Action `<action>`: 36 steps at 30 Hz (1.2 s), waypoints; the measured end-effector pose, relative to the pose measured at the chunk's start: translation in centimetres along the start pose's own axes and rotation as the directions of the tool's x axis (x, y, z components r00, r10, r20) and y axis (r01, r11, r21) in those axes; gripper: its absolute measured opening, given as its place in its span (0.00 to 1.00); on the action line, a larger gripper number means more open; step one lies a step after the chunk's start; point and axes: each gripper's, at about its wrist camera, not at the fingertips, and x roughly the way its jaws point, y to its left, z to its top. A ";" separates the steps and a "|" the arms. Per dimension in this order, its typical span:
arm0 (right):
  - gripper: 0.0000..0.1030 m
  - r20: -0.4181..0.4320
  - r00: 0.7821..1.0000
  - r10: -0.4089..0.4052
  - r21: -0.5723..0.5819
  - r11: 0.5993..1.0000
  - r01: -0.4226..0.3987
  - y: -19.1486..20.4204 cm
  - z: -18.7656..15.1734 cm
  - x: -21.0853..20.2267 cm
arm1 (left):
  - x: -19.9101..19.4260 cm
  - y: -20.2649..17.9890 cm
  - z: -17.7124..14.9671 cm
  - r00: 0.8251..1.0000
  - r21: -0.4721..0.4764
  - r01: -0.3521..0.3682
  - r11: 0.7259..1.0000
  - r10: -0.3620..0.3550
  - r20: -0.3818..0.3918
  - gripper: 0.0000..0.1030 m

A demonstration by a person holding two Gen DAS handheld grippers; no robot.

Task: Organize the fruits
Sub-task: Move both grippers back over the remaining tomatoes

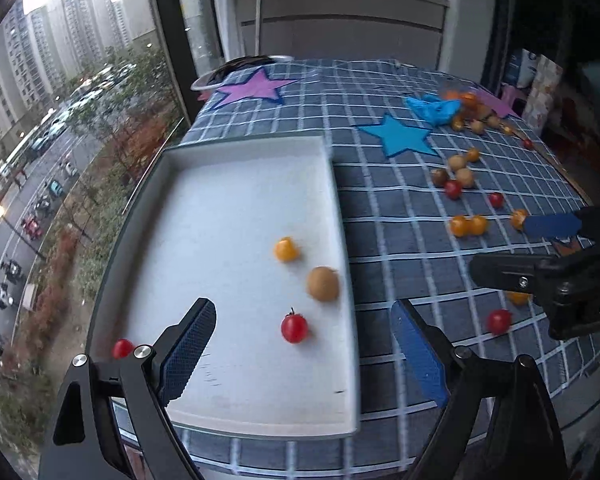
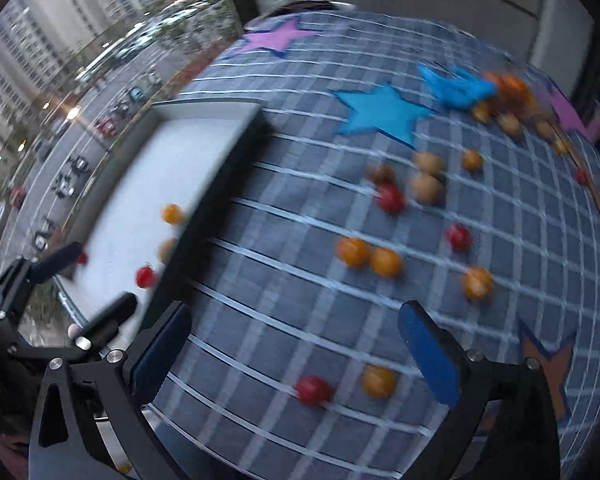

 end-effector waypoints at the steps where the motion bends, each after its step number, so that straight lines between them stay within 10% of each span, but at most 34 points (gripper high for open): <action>1: 1.00 0.001 1.000 -0.013 0.023 1.000 0.013 -1.3 -0.6 -0.2 | 0.0 -0.6 0.2 1.000 0.010 0.001 1.000 -0.001 -0.001 0.87; 14: 1.00 -0.011 0.992 -0.127 0.196 0.972 0.127 -11.0 -4.9 -0.6 | 2.1 -7.5 2.1 0.998 0.097 0.026 0.995 -0.021 -0.061 0.87; 36: 1.00 0.038 0.986 -0.162 0.152 0.976 0.154 -12.5 -1.9 2.0 | 9.1 -11.9 5.1 0.995 0.161 0.012 0.987 0.004 -0.101 0.87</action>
